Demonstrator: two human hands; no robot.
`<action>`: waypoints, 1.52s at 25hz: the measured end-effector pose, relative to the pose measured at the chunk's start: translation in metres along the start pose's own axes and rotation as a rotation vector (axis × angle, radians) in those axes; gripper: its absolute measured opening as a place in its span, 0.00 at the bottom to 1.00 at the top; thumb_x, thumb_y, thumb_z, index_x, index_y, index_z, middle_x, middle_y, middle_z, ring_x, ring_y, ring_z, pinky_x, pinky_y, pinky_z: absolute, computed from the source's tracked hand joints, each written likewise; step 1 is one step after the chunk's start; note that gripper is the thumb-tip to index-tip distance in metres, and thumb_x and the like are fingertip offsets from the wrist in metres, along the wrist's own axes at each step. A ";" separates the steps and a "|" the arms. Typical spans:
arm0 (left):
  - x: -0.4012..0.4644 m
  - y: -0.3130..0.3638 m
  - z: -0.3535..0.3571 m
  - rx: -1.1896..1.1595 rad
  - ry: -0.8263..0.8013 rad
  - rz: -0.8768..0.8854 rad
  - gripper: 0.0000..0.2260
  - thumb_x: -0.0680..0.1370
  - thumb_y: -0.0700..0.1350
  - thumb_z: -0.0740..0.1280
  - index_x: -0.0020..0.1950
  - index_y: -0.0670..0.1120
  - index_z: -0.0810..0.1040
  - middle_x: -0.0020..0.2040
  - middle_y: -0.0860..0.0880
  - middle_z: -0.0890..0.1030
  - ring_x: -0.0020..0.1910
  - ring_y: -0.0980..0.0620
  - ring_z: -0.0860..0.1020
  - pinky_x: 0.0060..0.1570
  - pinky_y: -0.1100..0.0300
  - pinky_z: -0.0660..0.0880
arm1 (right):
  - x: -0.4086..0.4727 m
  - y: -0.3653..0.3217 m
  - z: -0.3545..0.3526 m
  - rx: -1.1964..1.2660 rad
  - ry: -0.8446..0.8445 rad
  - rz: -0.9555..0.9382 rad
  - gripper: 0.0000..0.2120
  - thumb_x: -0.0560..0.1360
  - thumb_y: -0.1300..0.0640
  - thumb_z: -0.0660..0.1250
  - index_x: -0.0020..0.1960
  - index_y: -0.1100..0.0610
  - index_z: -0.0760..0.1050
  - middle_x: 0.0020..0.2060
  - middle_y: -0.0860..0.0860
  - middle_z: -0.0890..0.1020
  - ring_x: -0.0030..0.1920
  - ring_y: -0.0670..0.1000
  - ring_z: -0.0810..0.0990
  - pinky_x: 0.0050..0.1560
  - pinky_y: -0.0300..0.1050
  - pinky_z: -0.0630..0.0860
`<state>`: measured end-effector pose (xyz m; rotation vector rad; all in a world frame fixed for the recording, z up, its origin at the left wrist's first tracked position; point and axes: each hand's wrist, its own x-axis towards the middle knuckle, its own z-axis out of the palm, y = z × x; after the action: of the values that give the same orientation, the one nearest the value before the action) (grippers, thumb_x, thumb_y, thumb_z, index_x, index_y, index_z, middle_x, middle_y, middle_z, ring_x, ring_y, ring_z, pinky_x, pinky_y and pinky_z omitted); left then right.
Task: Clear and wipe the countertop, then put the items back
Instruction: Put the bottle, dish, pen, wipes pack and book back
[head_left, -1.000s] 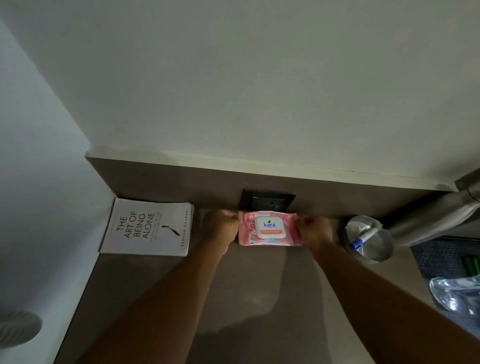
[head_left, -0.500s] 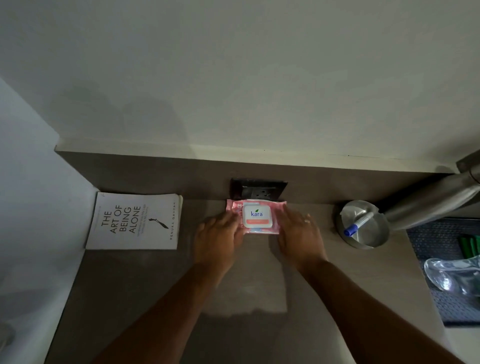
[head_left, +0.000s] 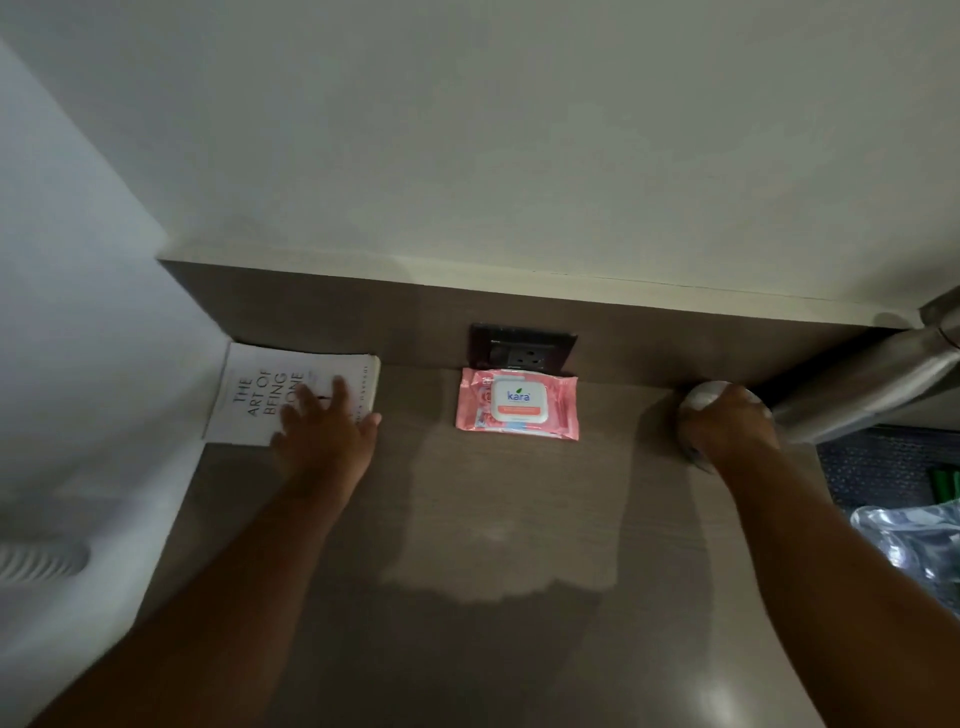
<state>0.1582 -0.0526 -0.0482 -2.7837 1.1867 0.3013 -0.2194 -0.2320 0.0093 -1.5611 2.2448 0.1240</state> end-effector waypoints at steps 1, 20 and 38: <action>-0.002 -0.001 0.000 0.001 -0.035 0.011 0.32 0.79 0.65 0.54 0.78 0.52 0.53 0.78 0.36 0.56 0.73 0.32 0.60 0.65 0.35 0.67 | 0.000 -0.001 -0.002 0.003 0.001 0.024 0.37 0.74 0.44 0.66 0.74 0.62 0.59 0.70 0.66 0.67 0.68 0.67 0.69 0.64 0.64 0.71; -0.066 -0.120 0.000 0.213 0.048 0.543 0.31 0.74 0.38 0.72 0.75 0.49 0.67 0.72 0.39 0.69 0.67 0.39 0.74 0.57 0.45 0.78 | -0.056 -0.016 -0.017 0.189 0.087 -0.063 0.31 0.71 0.50 0.55 0.71 0.62 0.64 0.65 0.66 0.71 0.65 0.68 0.71 0.64 0.62 0.69; -0.039 -0.137 -0.010 0.084 -0.171 0.193 0.24 0.82 0.43 0.53 0.79 0.47 0.56 0.78 0.38 0.57 0.73 0.39 0.66 0.66 0.45 0.71 | -0.145 -0.073 0.042 0.945 -0.326 0.039 0.06 0.74 0.64 0.68 0.38 0.63 0.75 0.35 0.59 0.78 0.35 0.54 0.78 0.41 0.49 0.76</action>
<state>0.2326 0.0680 -0.0283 -2.5183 1.3919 0.4831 -0.0985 -0.1194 0.0354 -0.8921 1.6639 -0.5531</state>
